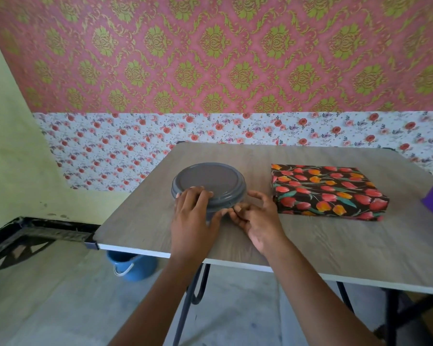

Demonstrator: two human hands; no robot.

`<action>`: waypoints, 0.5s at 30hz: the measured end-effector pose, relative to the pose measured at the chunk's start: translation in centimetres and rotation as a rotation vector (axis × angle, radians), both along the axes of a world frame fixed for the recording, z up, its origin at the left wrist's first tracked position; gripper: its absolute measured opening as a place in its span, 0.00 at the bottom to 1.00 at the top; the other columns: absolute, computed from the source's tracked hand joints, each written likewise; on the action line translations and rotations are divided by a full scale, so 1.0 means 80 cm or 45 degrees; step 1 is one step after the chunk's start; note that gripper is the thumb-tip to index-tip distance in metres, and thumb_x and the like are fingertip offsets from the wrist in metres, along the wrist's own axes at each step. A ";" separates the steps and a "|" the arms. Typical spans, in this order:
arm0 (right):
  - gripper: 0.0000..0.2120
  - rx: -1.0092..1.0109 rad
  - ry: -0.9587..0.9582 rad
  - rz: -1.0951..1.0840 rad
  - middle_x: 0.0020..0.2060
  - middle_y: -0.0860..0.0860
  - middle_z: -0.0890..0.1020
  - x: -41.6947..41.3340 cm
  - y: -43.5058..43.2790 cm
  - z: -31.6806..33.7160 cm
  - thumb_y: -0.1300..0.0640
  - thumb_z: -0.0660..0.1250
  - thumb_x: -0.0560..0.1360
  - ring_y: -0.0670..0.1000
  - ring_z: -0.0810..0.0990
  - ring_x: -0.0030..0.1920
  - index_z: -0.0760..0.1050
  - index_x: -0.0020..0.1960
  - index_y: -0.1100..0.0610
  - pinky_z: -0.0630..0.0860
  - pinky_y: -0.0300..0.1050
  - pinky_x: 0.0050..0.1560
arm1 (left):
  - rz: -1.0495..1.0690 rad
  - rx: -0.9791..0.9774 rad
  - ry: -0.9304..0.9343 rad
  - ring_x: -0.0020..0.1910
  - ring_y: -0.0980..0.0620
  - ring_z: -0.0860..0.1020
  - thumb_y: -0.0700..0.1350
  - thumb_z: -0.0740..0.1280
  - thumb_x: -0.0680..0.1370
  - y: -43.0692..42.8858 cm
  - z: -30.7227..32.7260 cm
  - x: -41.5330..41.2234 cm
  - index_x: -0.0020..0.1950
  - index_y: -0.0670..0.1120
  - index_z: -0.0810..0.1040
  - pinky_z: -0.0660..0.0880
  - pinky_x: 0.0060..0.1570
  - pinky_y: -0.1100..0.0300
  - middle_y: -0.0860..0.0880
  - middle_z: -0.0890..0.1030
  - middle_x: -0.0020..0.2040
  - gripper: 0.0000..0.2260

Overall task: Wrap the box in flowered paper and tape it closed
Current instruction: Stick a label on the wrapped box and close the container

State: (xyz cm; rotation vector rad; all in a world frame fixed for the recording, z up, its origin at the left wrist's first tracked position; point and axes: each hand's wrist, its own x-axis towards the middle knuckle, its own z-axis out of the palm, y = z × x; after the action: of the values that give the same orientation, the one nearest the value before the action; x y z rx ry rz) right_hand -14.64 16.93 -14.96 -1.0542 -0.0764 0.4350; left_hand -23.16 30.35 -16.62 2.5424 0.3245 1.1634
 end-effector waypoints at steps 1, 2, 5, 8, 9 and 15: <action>0.24 -0.002 -0.006 -0.004 0.35 0.57 0.80 0.002 0.001 -0.001 0.76 0.64 0.77 0.54 0.83 0.37 0.68 0.67 0.56 0.84 0.48 0.44 | -0.003 0.000 -0.007 0.64 0.47 0.72 0.55 0.72 0.75 0.000 -0.001 0.002 0.61 0.48 0.77 0.77 0.60 0.46 0.50 0.76 0.63 0.18; 0.24 0.002 -0.010 -0.012 0.35 0.57 0.80 0.002 0.001 -0.002 0.76 0.64 0.77 0.54 0.83 0.37 0.68 0.67 0.56 0.84 0.48 0.45 | -0.006 0.001 -0.012 0.65 0.47 0.72 0.55 0.73 0.75 0.001 -0.002 0.002 0.61 0.48 0.77 0.77 0.60 0.45 0.50 0.76 0.63 0.18; 0.23 -0.010 -0.050 -0.028 0.38 0.59 0.82 0.002 -0.001 -0.004 0.76 0.66 0.76 0.55 0.85 0.39 0.69 0.64 0.56 0.84 0.50 0.47 | -0.005 0.001 -0.018 0.66 0.47 0.72 0.54 0.73 0.76 0.001 -0.004 0.002 0.61 0.49 0.77 0.77 0.61 0.46 0.50 0.76 0.64 0.18; 0.22 -0.065 -0.067 -0.020 0.43 0.61 0.84 0.002 -0.002 -0.002 0.73 0.68 0.75 0.55 0.84 0.40 0.70 0.63 0.56 0.82 0.48 0.44 | -0.001 0.022 -0.024 0.65 0.47 0.73 0.53 0.71 0.78 0.000 -0.002 0.002 0.61 0.48 0.77 0.78 0.58 0.51 0.50 0.76 0.64 0.15; 0.22 -0.079 -0.057 -0.013 0.43 0.60 0.84 0.003 -0.002 -0.002 0.73 0.68 0.75 0.54 0.83 0.40 0.70 0.63 0.56 0.80 0.46 0.40 | 0.001 0.030 -0.030 0.65 0.48 0.73 0.52 0.69 0.79 0.000 -0.002 0.001 0.60 0.48 0.78 0.78 0.56 0.52 0.50 0.77 0.63 0.13; 0.23 0.021 0.021 0.005 0.38 0.58 0.79 0.014 -0.001 -0.003 0.75 0.68 0.71 0.51 0.77 0.33 0.71 0.65 0.68 0.71 0.44 0.30 | 0.016 0.228 -0.038 0.55 0.48 0.77 0.55 0.71 0.77 0.000 0.013 0.005 0.53 0.46 0.79 0.78 0.55 0.49 0.49 0.81 0.55 0.13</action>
State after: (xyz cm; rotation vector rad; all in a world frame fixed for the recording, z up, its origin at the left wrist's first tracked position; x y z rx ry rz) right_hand -13.55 16.84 -15.24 -1.0338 -0.0670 0.4458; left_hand -22.79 30.36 -15.59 2.6756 0.2391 1.2870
